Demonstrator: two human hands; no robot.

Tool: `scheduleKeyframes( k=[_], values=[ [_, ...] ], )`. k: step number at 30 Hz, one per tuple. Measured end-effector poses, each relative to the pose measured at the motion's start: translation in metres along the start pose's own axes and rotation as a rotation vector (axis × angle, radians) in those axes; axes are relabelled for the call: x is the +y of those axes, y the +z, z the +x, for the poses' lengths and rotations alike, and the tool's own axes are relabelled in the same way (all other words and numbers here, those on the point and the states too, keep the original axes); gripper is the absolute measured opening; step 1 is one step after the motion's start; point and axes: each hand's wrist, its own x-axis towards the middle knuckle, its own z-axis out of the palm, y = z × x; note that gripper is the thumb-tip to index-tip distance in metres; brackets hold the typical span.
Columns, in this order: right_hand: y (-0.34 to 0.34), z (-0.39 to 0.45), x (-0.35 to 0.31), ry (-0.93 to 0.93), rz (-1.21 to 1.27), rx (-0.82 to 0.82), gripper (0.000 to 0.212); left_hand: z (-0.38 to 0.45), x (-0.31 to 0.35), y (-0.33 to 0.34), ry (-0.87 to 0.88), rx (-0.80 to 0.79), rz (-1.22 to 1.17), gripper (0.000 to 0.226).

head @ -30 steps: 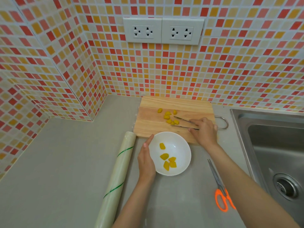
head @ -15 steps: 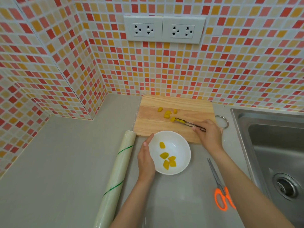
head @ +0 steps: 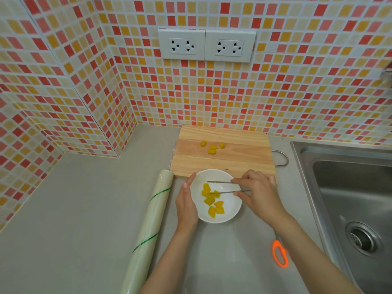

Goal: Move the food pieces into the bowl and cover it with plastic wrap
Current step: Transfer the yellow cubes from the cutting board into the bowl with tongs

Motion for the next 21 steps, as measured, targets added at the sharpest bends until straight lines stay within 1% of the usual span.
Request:
scheduleKeyframes(
  k=[5,9,13,17,21],
  values=[
    [-0.005,0.016,0.011,0.051,0.076,0.109,0.034,0.000,0.000,0.000,-0.011,0.002,-0.015,0.042],
    [0.001,0.049,0.030,0.208,0.133,0.172,0.036,0.000,-0.001,0.000,-0.010,0.016,-0.008,0.042],
    [0.021,0.081,0.038,0.330,0.153,0.104,0.039,0.000,-0.002,0.000,-0.011,0.016,-0.016,0.043],
    [0.043,0.102,0.031,0.349,0.175,0.075,0.038,0.001,-0.004,0.000,-0.003,0.018,-0.026,0.045],
    [0.055,0.113,0.025,0.345,0.104,0.059,0.035,0.002,-0.006,0.000,-0.002,0.020,-0.029,0.045]
  ],
)
